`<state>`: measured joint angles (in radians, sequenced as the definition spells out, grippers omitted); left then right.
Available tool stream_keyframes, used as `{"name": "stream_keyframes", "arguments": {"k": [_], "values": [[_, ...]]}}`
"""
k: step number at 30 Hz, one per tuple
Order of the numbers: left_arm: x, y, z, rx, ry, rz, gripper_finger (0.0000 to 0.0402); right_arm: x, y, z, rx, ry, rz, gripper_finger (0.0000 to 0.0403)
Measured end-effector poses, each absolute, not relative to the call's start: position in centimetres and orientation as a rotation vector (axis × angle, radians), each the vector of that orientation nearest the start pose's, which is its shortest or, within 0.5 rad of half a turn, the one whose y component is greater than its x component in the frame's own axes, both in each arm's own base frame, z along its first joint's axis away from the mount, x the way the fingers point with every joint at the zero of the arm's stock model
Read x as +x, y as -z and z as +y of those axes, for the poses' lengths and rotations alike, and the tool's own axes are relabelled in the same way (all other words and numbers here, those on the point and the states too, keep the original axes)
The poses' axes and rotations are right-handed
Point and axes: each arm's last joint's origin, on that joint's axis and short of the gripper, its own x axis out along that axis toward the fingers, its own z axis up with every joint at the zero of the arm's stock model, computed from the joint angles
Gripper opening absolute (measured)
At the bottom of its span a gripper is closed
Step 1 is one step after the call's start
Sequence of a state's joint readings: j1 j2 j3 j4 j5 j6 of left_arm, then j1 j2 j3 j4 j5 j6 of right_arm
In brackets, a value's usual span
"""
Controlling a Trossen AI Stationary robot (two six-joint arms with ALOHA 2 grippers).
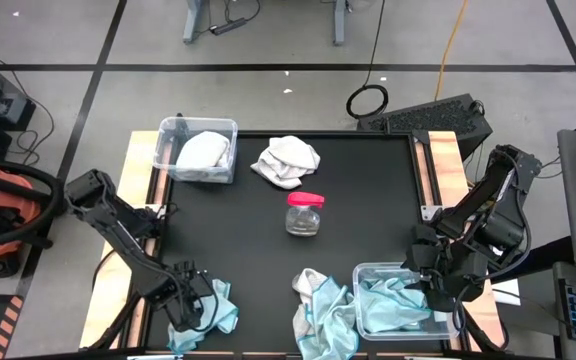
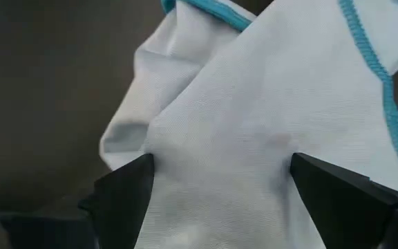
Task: Sort microfiber towel by color & place in baskets
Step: Put the blue towel into the bottom transparent bin
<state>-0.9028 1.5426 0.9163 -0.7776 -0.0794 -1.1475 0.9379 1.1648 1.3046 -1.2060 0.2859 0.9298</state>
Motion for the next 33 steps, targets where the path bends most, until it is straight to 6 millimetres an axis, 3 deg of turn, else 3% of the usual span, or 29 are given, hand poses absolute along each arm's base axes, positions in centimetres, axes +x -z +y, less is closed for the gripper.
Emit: {"name": "stream_keyframes", "arguments": {"k": [5,11,16,22,29,33], "values": [[16.6,-16.2,-20.7,-0.312,-0.113,1.400,0.0337,12.3,-35.6,15.3,0.223,-0.124,1.040,0.0222],[17.2,-14.5,-21.5,-0.310,-0.114,1.416,0.0277,12.3,-35.6,15.3,0.225,-0.123,1.040,0.0222],[17.5,-14.1,-21.8,-0.339,-0.118,1.404,0.0187,12.3,-35.6,15.3,0.234,-0.117,1.043,0.0222],[17.8,-14.2,-22.0,-0.349,-0.078,1.383,0.0041,12.3,-35.6,15.3,0.232,-0.119,1.045,0.0222],[18.4,-14.6,-22.4,-0.380,-0.061,1.357,0.0033,12.3,-35.6,15.3,0.231,-0.121,1.045,0.0222],[19.3,-15.7,-22.3,-0.412,-0.053,1.302,0.0033,12.3,-35.6,15.4,0.233,-0.124,1.041,0.0222]]}}
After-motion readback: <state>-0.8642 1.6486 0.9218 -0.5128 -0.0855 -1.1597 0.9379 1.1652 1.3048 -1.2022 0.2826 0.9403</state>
